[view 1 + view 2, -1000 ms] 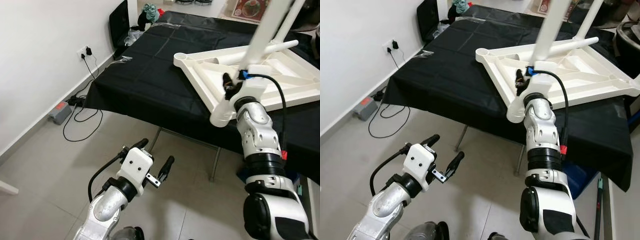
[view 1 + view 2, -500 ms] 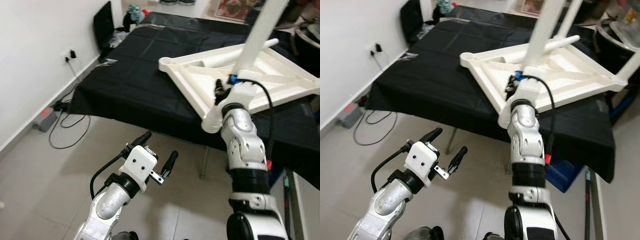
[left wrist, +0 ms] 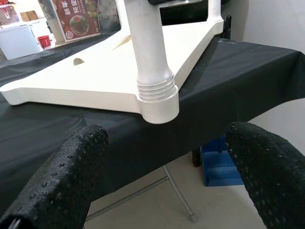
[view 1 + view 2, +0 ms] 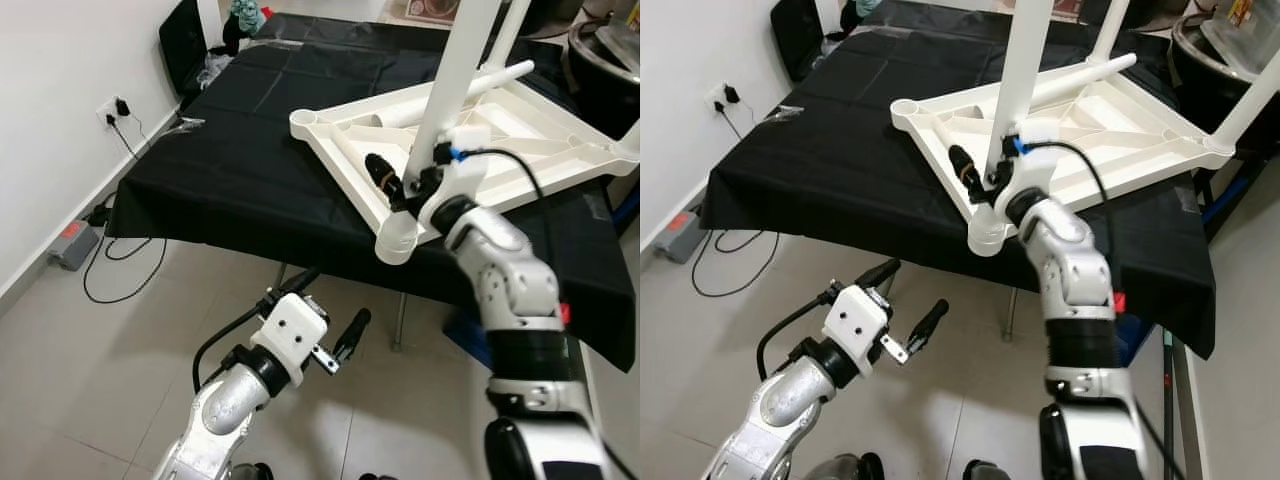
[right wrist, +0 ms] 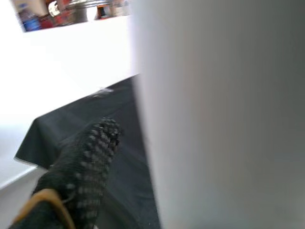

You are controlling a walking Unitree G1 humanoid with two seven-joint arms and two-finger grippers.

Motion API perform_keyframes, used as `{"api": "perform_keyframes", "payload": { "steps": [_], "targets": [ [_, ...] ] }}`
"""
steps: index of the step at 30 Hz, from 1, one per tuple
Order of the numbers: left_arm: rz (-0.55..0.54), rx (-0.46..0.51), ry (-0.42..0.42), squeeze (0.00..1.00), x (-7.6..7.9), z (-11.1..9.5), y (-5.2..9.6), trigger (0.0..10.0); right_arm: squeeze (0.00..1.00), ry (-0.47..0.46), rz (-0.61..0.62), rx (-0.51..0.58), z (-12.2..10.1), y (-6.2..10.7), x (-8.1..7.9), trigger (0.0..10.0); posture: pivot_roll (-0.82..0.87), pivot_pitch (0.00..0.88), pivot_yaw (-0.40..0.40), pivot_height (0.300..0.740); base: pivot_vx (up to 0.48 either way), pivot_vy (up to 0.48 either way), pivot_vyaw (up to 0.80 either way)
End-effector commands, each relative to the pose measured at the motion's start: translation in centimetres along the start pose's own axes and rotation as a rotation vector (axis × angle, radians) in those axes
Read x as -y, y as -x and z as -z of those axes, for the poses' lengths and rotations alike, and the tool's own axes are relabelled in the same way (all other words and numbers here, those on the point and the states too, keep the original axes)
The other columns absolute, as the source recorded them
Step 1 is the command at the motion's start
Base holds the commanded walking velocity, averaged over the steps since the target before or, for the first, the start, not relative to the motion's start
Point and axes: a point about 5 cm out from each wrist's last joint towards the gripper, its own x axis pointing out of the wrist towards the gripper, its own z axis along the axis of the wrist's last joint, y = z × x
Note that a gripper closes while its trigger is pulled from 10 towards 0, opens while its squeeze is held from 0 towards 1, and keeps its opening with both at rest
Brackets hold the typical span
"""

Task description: Building children table

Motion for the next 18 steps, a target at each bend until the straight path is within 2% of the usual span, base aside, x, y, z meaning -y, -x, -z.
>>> {"api": "perform_keyframes", "payload": {
  "steps": [1,3,4,6,8,9,17,18],
  "targets": [
    [0.011,-0.014,0.018,0.0,0.3,0.5,0.1,10.0,0.0,0.02,-0.048,-0.021,0.4,-0.2,-0.3,10.0,0.15,0.152,-0.022,0.74,0.0,0.0,0.0],
    [0.014,-0.014,0.02,0.0,0.4,0.5,0.2,10.0,0.0,0.015,-0.148,-0.02,-0.3,-0.4,0.4,10.0,0.15,0.145,-0.022,0.74,0.0,0.0,0.0],
    [0.014,-0.014,0.02,0.0,0.4,0.5,0.2,10.0,0.0,0.015,-0.148,-0.02,-0.3,-0.4,0.4,10.0,0.15,0.145,-0.022,0.74,0.0,0.0,0.0],
    [0.015,-0.012,0.02,0.0,0.4,0.5,0.1,10.0,0.0,-0.024,-0.281,-0.007,-1.1,-0.4,0.8,10.0,0.15,0.148,-0.019,0.74,0.0,0.0,0.0],
    [0.016,-0.011,0.02,0.0,0.4,0.5,0.1,10.0,0.0,-0.042,-0.329,-0.002,-1.4,-0.3,0.9,10.0,0.15,0.148,-0.019,0.74,0.0,0.0,0.0],
    [0.016,-0.008,0.021,0.0,0.3,0.5,0.1,10.0,0.0,-0.053,-0.407,-0.023,-1.6,-0.4,1.1,10.0,0.15,0.154,-0.016,0.74,0.0,0.0,0.0],
    [0.011,-0.01,0.022,0.0,0.5,0.4,0.3,10.0,0.0,0.012,-0.426,-0.032,-1.9,-1.5,1.8,10.0,0.16,0.16,-0.024,0.74,0.0,0.0,0.0],
    [0.008,-0.013,0.023,0.0,0.5,0.5,0.3,10.0,0.0,0.001,-0.432,-0.029,-1.9,-2.0,1.8,0.0,0.16,0.162,-0.028,0.74,0.0,0.0,0.0]
  ]
}}
